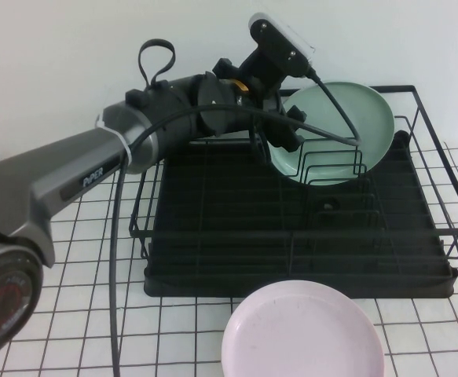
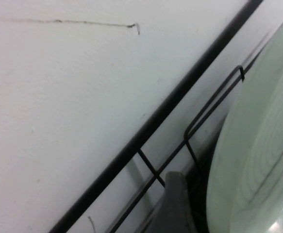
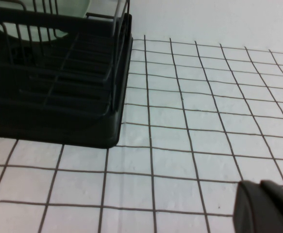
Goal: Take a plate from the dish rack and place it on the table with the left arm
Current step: Grasp the plate from the shelf
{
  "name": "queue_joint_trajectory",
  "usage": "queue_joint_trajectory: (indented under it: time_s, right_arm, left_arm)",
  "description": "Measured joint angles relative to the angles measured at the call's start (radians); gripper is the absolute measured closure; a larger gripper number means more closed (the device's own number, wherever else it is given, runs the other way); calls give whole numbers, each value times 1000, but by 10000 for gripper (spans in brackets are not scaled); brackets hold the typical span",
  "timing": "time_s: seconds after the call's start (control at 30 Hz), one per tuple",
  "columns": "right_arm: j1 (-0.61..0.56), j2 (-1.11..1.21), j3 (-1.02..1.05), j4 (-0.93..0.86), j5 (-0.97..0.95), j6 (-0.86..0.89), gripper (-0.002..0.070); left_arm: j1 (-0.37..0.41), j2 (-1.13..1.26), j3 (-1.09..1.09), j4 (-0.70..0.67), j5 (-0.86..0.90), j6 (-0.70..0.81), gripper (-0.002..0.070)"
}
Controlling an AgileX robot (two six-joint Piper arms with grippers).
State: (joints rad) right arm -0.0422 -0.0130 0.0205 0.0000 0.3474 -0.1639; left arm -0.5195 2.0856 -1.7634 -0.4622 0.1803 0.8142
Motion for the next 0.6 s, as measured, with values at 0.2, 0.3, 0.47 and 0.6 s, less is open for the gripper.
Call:
queue_joint_trajectory:
  time_s: [0.2, 0.3, 0.47, 0.6]
  right_arm:
    - [0, 0, 0, 0, 0, 0, 679]
    - [0, 0, 0, 0, 0, 0, 679]
    - [0, 0, 0, 0, 0, 0, 679]
    - [0, 0, 0, 0, 0, 0, 679]
  left_arm:
    - [-7, 30, 0, -25, -48, 8, 154]
    - [-11, 48, -5, -27, -60, 10, 155]
    - [-11, 96, -7, -31, -117, 10, 195]
    - [-11, 115, -7, -26, -141, 10, 268]
